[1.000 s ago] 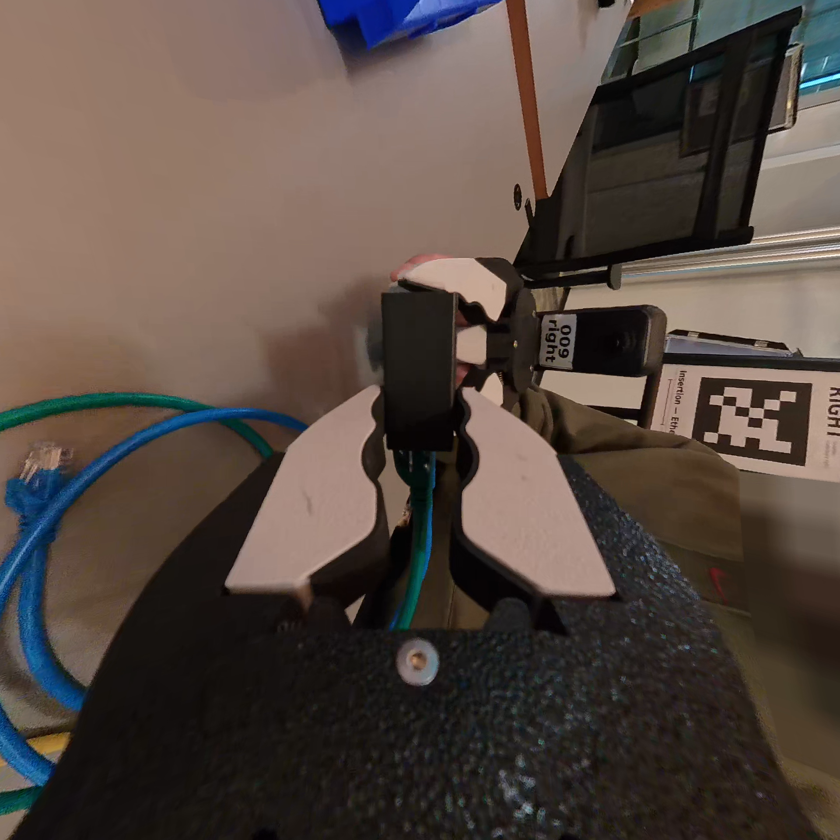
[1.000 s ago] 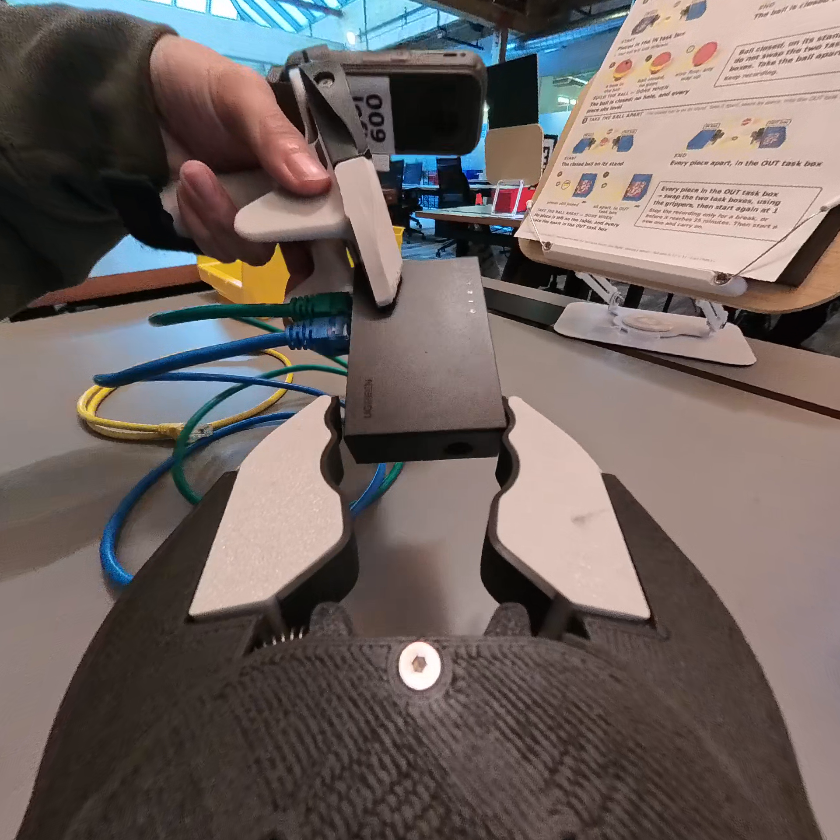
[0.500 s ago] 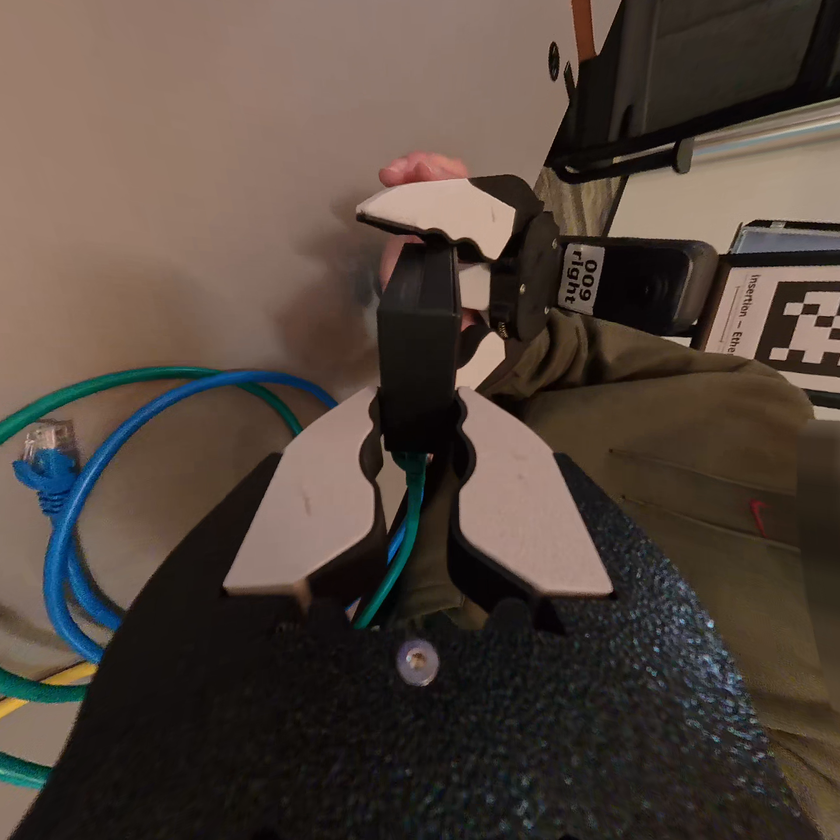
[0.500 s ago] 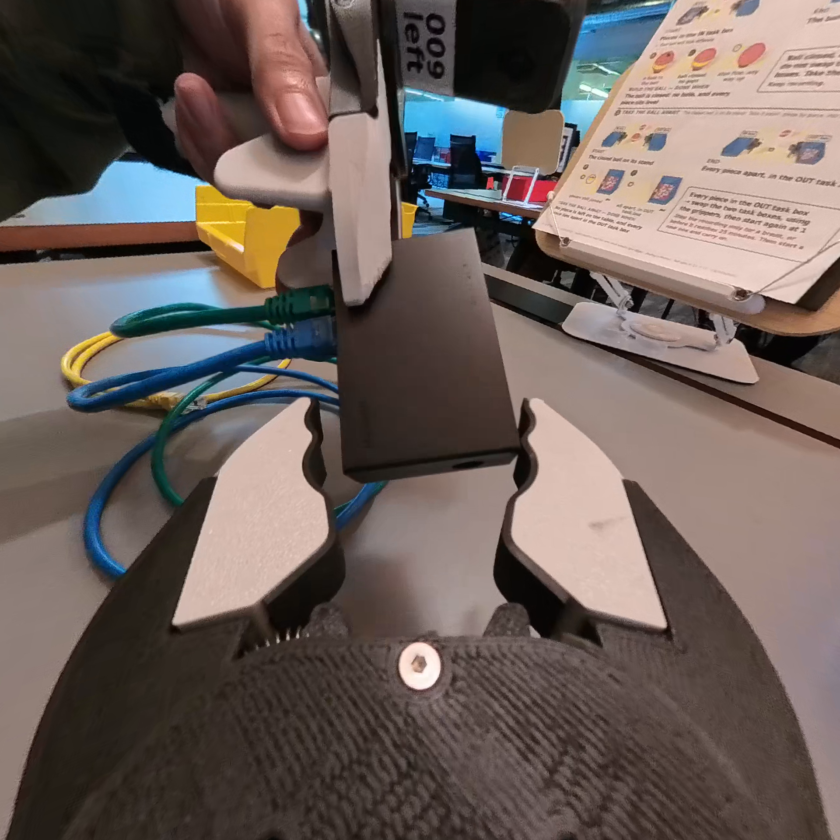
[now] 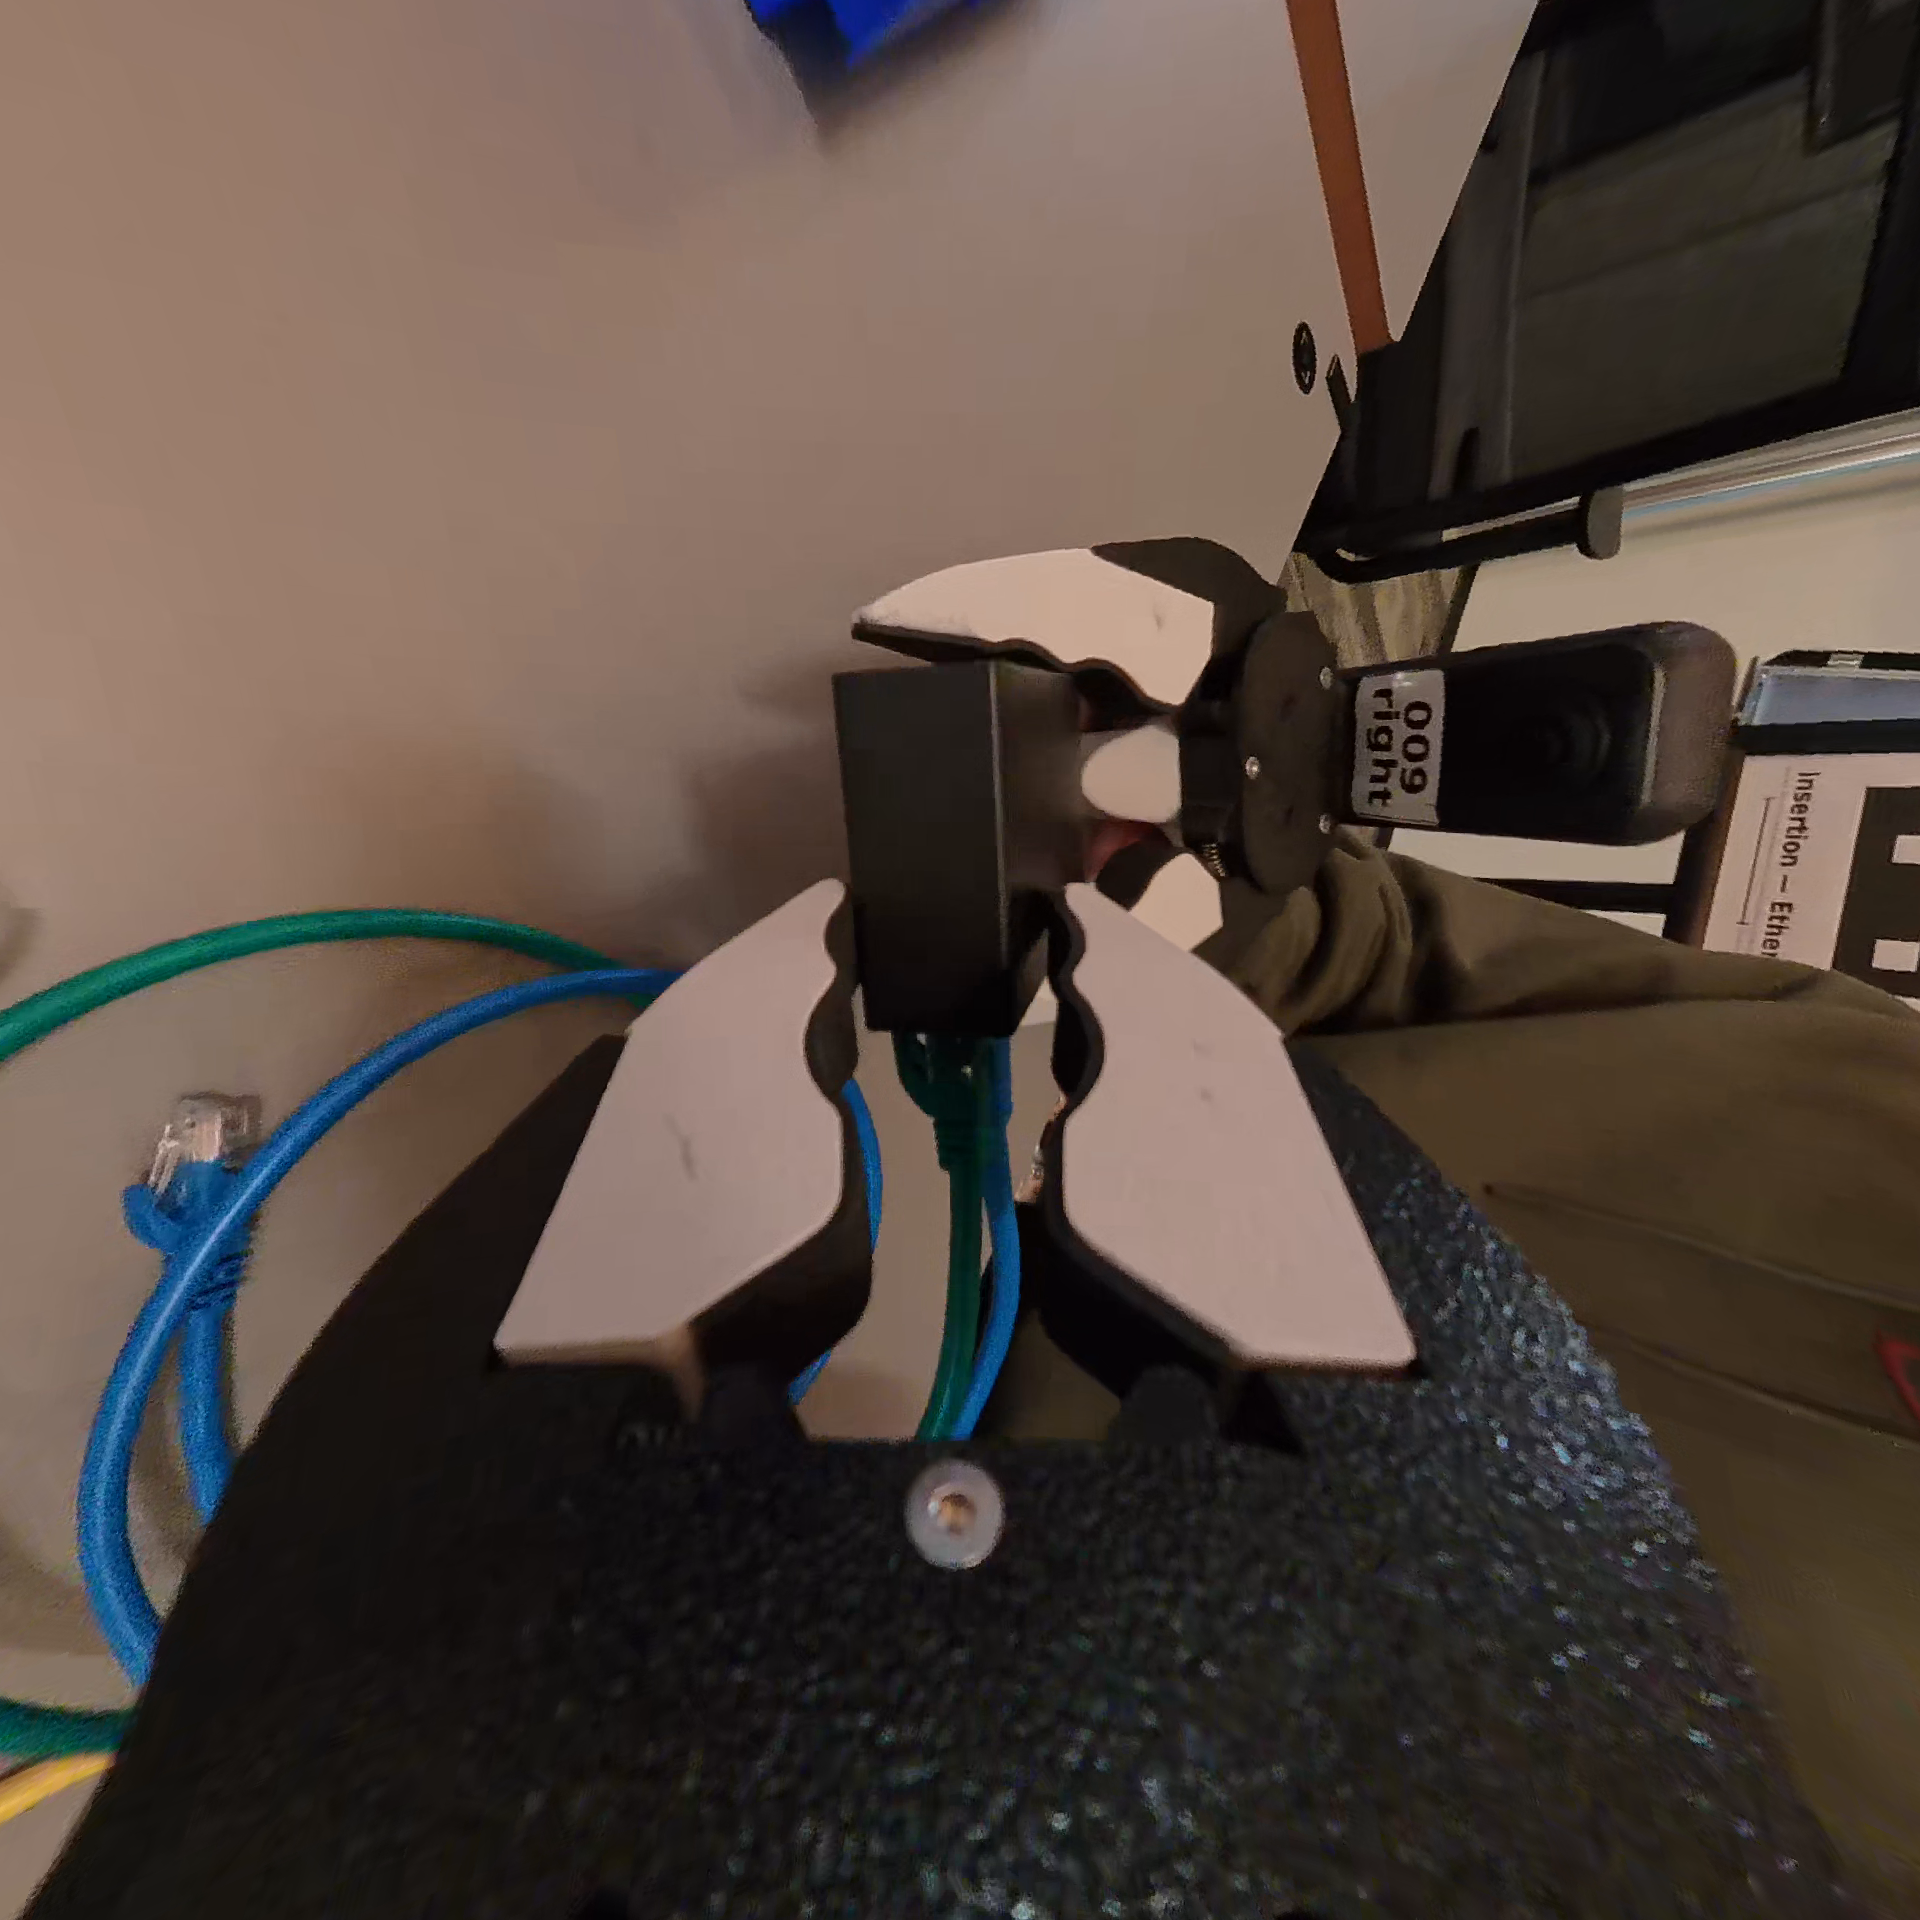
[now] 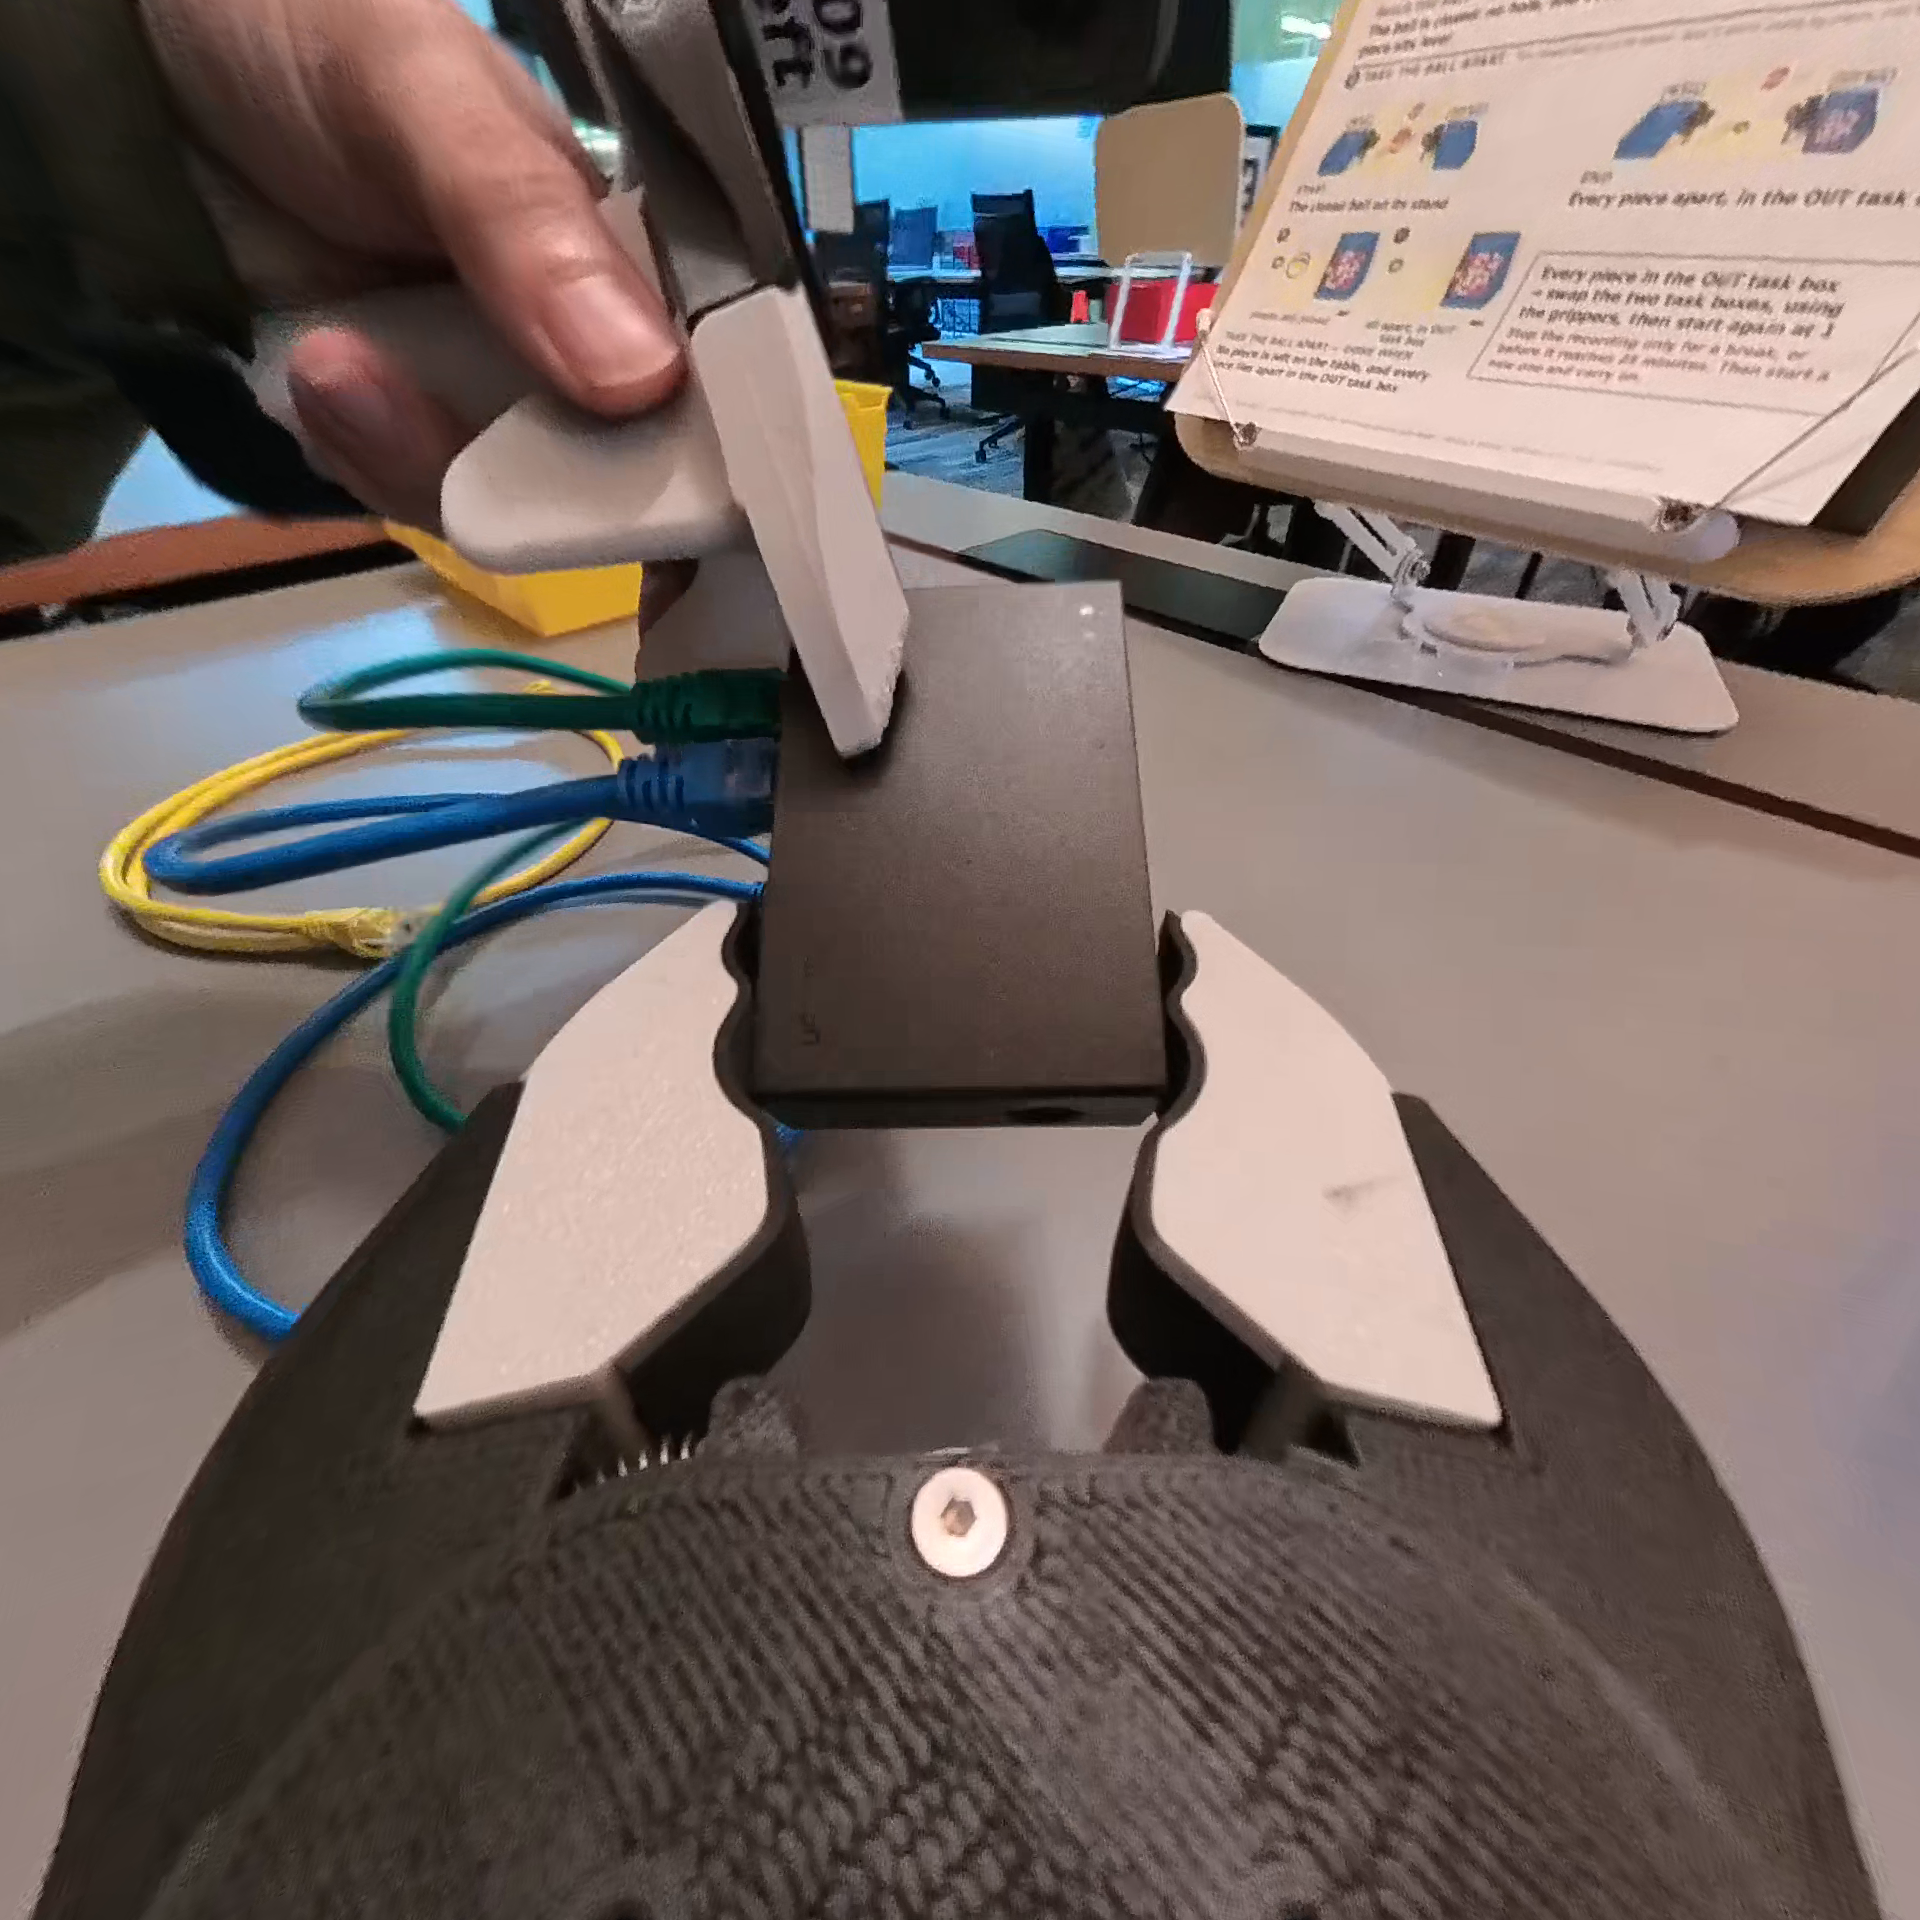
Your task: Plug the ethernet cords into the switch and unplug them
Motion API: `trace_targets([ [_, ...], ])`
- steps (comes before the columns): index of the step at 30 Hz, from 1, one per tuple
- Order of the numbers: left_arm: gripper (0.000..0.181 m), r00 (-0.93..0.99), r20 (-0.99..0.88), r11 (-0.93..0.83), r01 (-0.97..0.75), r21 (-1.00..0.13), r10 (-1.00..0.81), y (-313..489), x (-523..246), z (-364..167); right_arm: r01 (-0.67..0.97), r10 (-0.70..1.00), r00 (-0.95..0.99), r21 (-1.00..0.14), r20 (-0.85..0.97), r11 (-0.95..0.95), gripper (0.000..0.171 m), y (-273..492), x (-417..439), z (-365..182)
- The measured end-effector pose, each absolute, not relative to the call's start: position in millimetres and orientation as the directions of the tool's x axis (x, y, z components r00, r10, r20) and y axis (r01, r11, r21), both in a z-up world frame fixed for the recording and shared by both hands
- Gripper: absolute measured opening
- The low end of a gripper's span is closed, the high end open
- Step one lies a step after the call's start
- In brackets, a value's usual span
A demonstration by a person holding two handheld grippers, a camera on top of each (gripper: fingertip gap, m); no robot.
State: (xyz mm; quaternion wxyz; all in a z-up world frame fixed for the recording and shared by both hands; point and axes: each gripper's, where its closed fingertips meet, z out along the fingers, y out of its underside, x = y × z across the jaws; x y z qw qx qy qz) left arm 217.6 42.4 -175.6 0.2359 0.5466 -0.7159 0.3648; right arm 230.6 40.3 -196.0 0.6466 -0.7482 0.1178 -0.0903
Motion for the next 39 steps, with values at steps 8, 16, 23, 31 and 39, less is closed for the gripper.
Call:
trace_targets([
  [8, 0.029, -0.281, 0.772, 0.104, -0.957, -0.271, -0.570, 39.4, 229.9, -170.8, -0.146, -0.308, 0.944, -0.986, -0.117, -0.075, 0.073, 35.8, 237.4, -192.6],
  [16, 0.027, -0.253, 0.802, 0.142, -0.967, -0.209, -0.541, 42.5, 222.4, -163.5, -0.068, -0.295, 0.954, -0.996, -0.051, -0.050, 0.073, 38.0, 232.1, -186.1],
  [23, 0.027, -0.252, 0.823, 0.150, -0.968, -0.203, -0.509, 41.0, 223.6, -158.8, -0.036, -0.304, 0.952, -0.999, -0.036, 0.008, 0.073, 35.1, 232.2, -178.2],
  [31, 0.027, -0.255, 0.814, 0.150, -0.967, -0.206, -0.522, 49.3, 227.4, -151.3, -0.036, -0.315, 0.948, -0.998, -0.052, 0.057, 0.063, 29.7, 234.2, -172.7],
  [39, 0.027, -0.256, 0.793, 0.195, -0.965, -0.176, -0.553, 51.0, 218.4, -156.7, -0.009, -0.317, 0.948, -0.999, -0.021, 0.039, 0.065, 32.1, 232.0, -173.6],
])
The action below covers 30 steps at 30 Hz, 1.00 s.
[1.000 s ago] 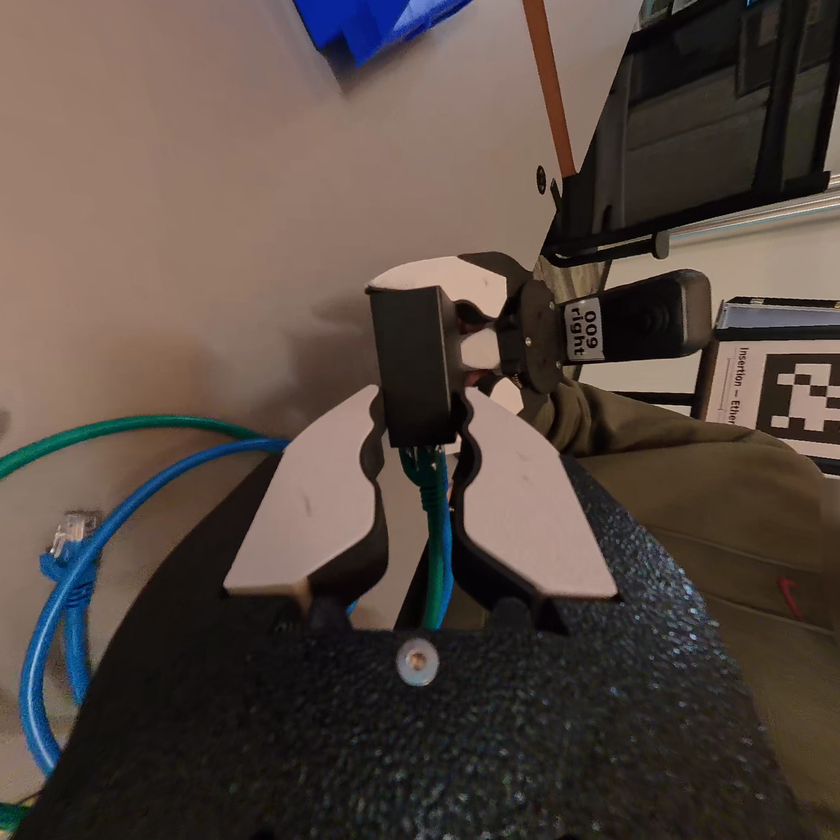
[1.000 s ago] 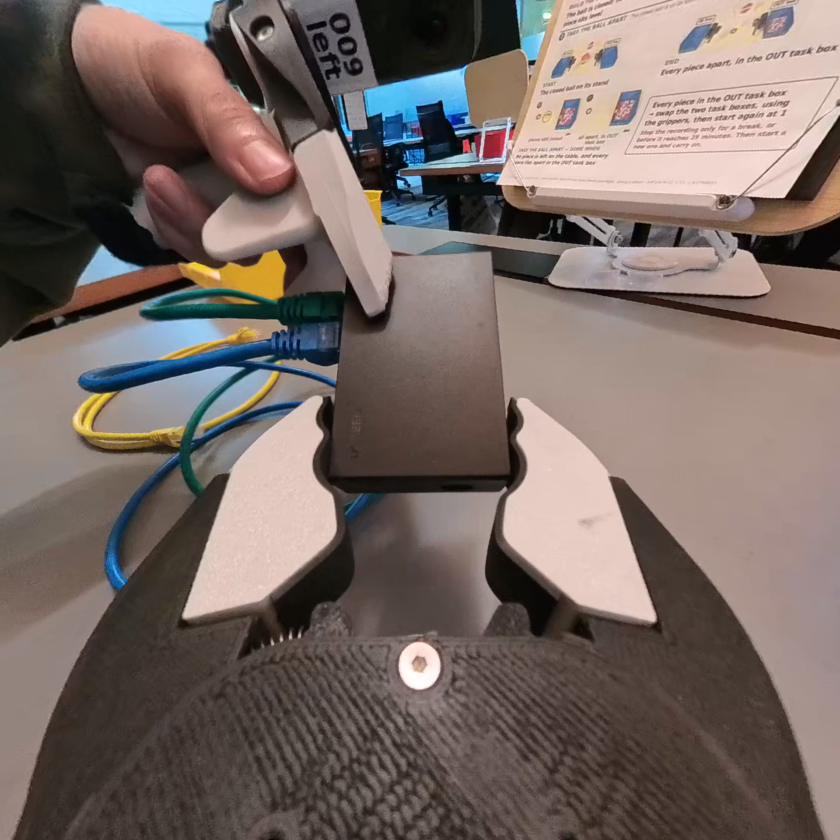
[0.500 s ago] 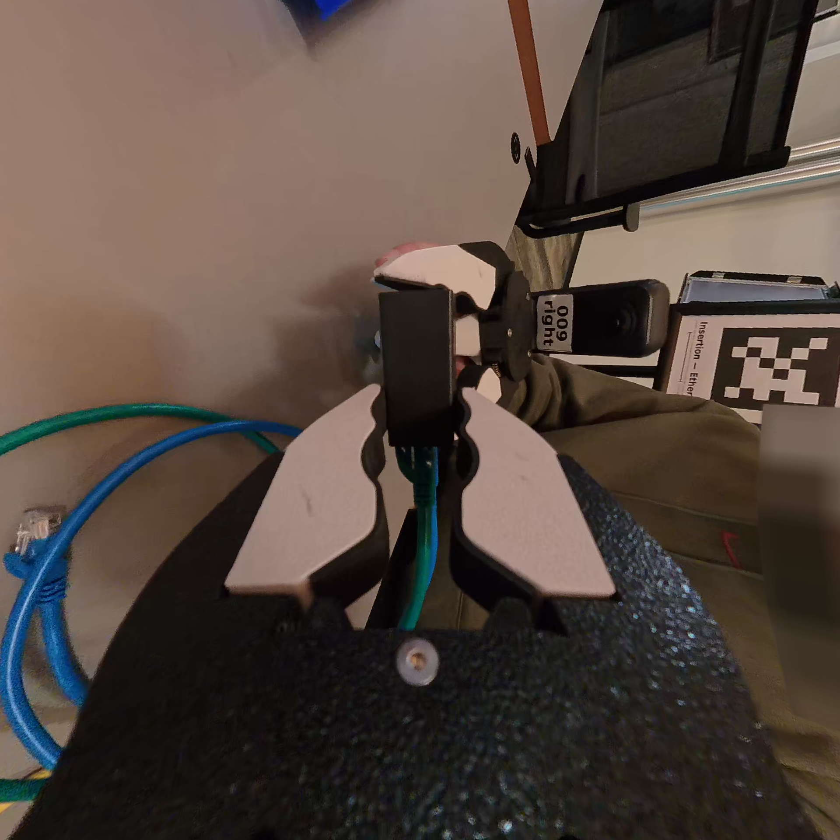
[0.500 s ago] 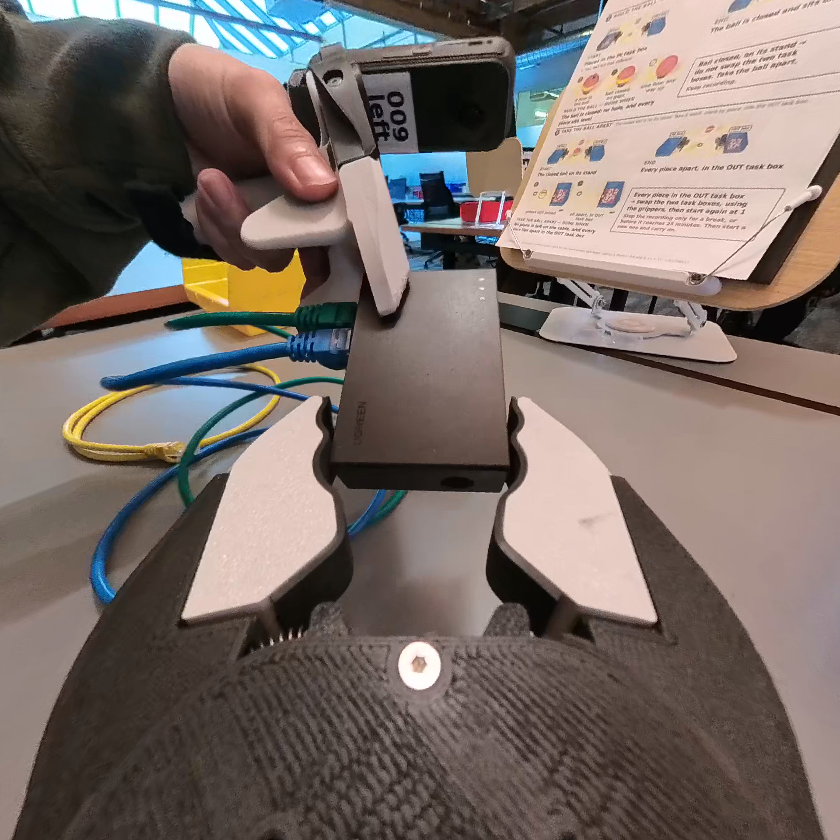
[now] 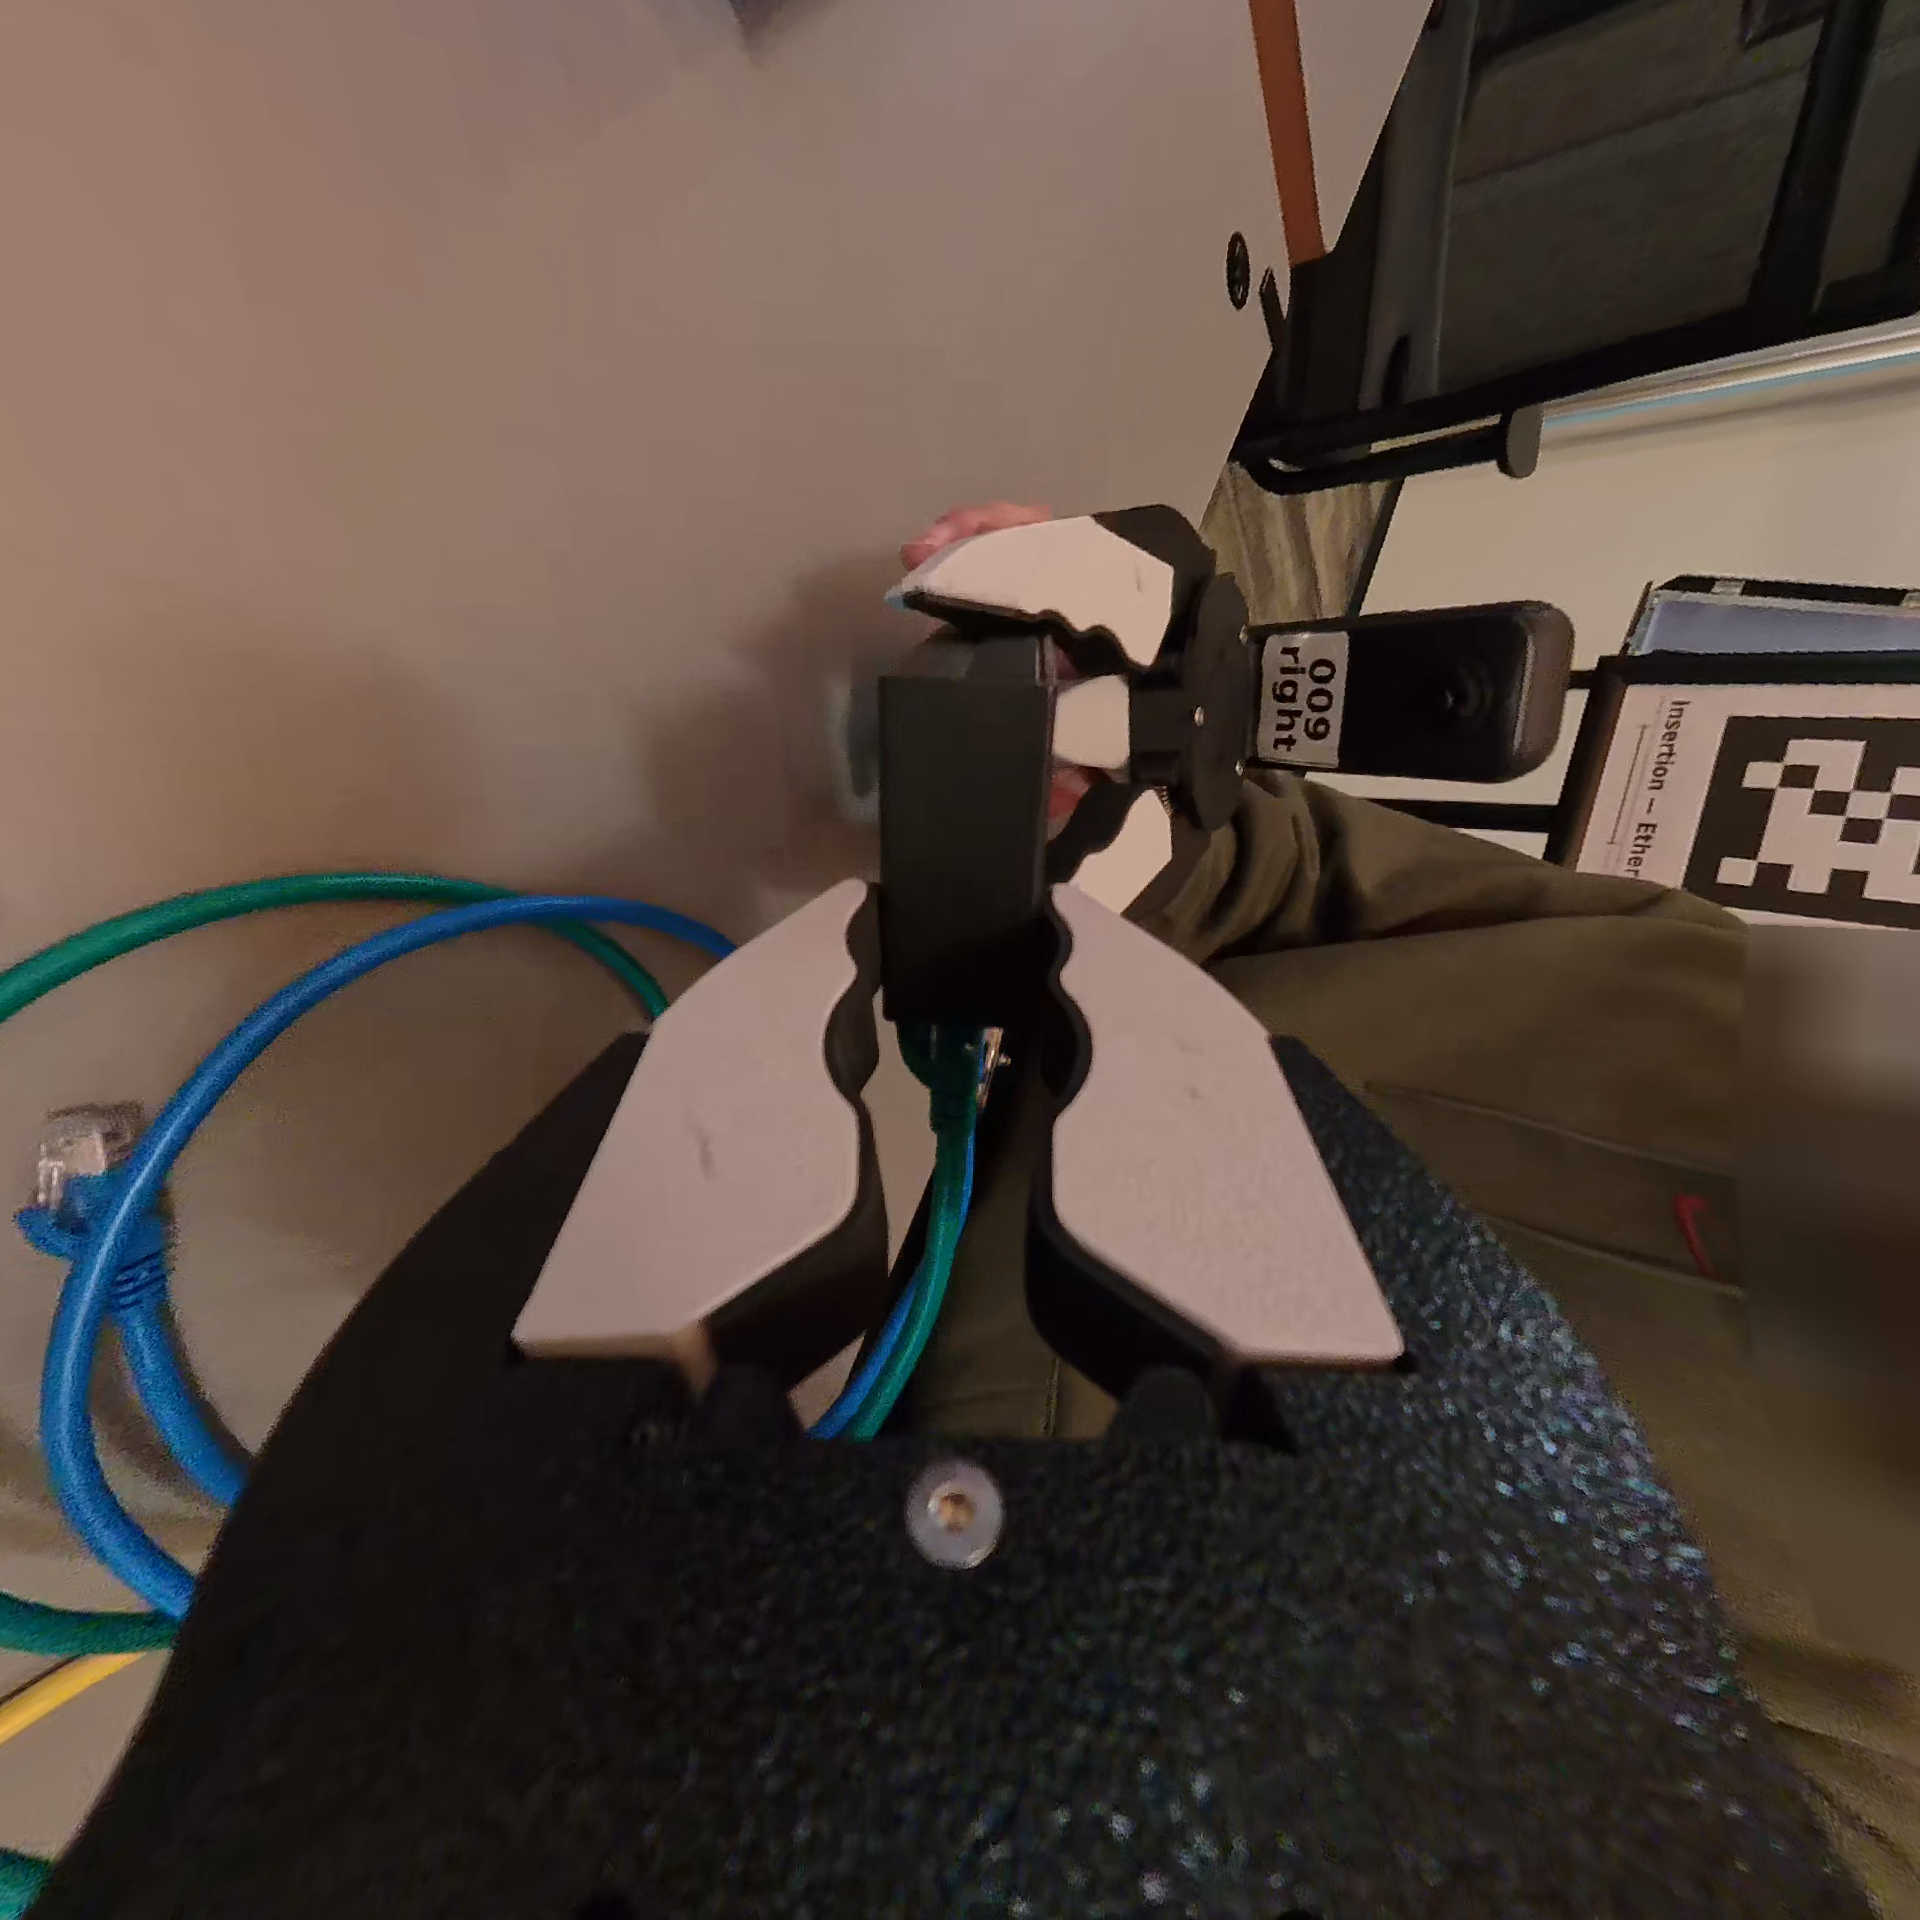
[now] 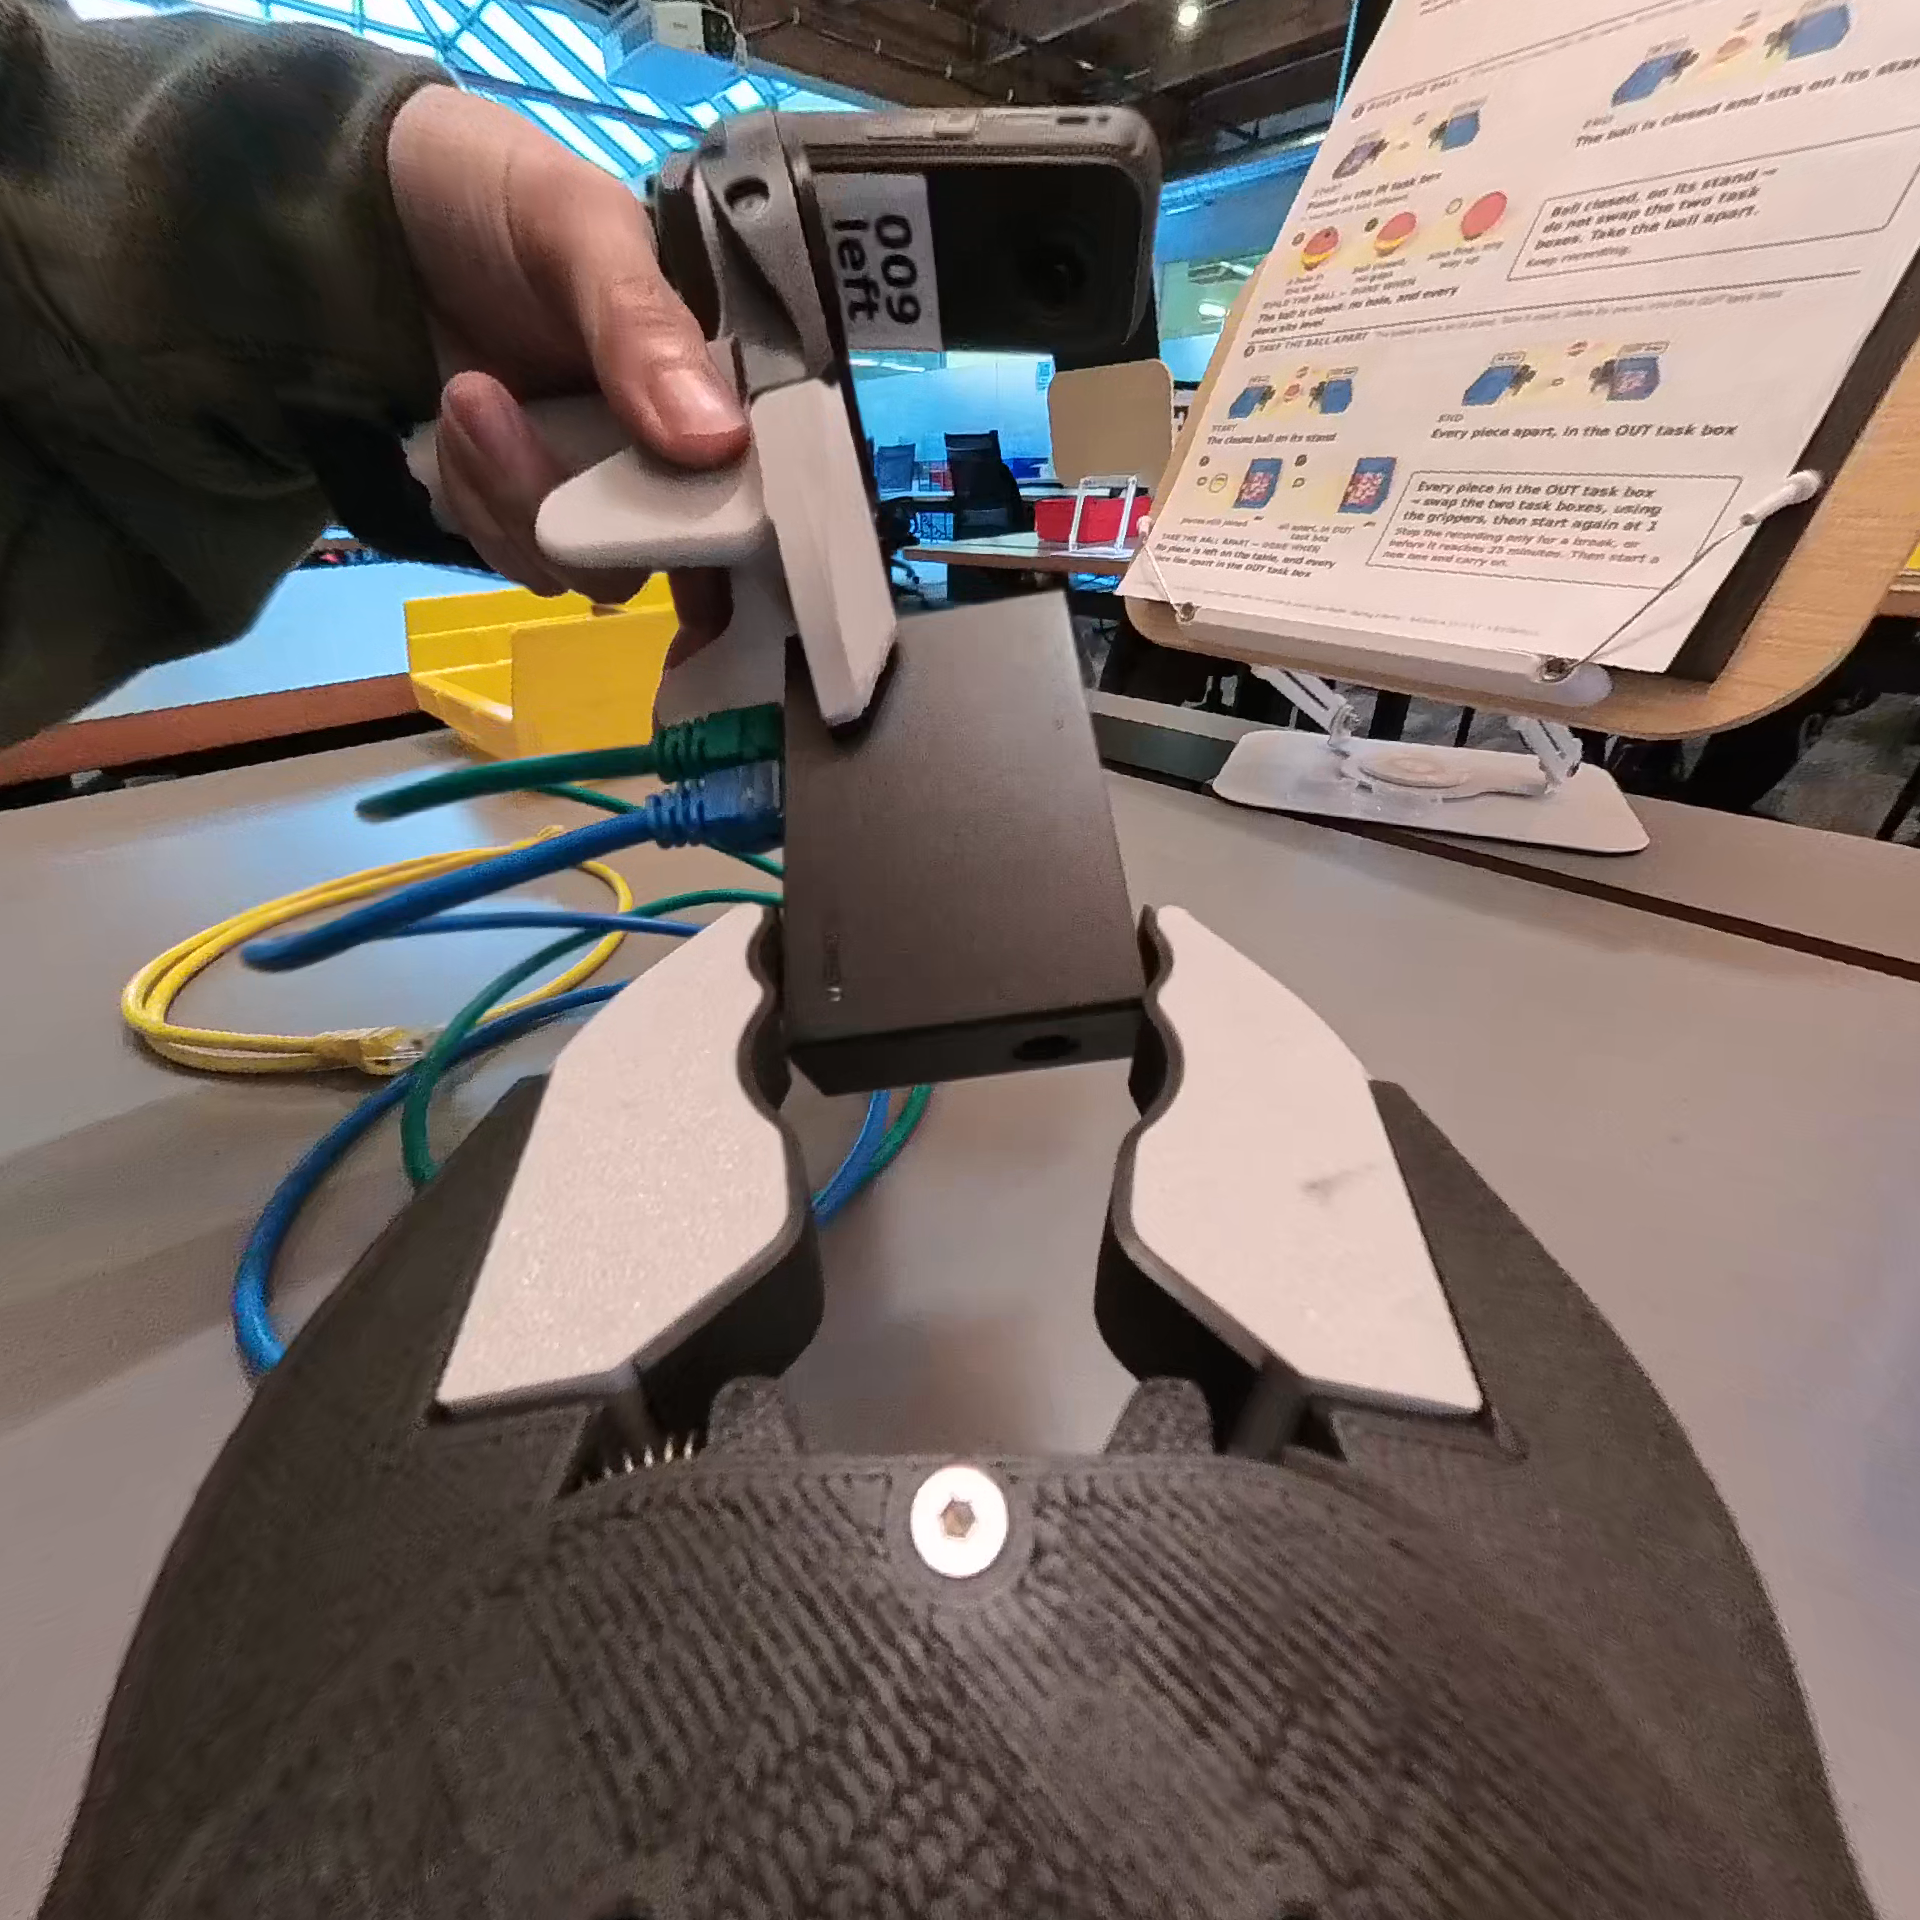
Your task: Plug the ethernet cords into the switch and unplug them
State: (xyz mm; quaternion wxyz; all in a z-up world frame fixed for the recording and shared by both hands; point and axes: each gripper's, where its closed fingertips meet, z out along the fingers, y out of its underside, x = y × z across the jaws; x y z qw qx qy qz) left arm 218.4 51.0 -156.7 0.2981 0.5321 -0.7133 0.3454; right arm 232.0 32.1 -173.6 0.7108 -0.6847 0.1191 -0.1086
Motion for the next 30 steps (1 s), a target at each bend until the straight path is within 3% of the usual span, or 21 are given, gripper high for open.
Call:
trace_targets([
  [8, 0.026, -0.288, 0.768, 0.206, -0.957, -0.206, -0.572, 49.6, 222.2, -154.4, 0.013, -0.335, 0.942, -1.000, 0.004, 0.026, 0.062, 30.1, 232.3, -174.3],
  [15, 0.029, -0.337, 0.761, 0.022, -0.920, -0.392, -0.555, 47.2, 255.1, -147.3, -0.049, -0.376, 0.925, -0.998, -0.062, 0.044, 0.062, 24.4, 241.7, -175.4],
  [17, 0.030, -0.335, 0.763, 0.045, -0.926, -0.374, -0.554, 46.4, 250.3, -151.3, -0.071, -0.380, 0.921, -0.996, -0.085, 0.051, 0.062, 23.3, 244.3, -175.8],
  [21, 0.051, -0.313, 0.719, 0.108, -0.942, -0.318, -0.620, 43.4, 238.9, -167.4, -0.139, -0.358, 0.920, -0.986, -0.162, 0.089, 0.062, 19.8, 249.5, -175.3],
  [22, 0.050, -0.308, 0.724, 0.108, -0.945, -0.310, -0.617, 41.0, 237.9, -168.0, -0.148, -0.345, 0.923, -0.984, -0.173, 0.096, 0.062, 19.6, 249.0, -174.7],
  [24, 0.030, -0.298, 0.772, 0.094, -0.950, -0.299, -0.562, 32.9, 237.1, -161.9, -0.168, -0.337, 0.921, -0.979, -0.197, 0.113, 0.062, 18.0, 250.6, -174.0],
  [30, 0.028, -0.237, 0.833, 0.049, -0.968, -0.245, -0.500, 29.8, 240.2, -161.3, -0.212, -0.322, 0.915, -0.969, -0.242, 0.125, 0.062, 17.1, 253.2, -175.0],
])
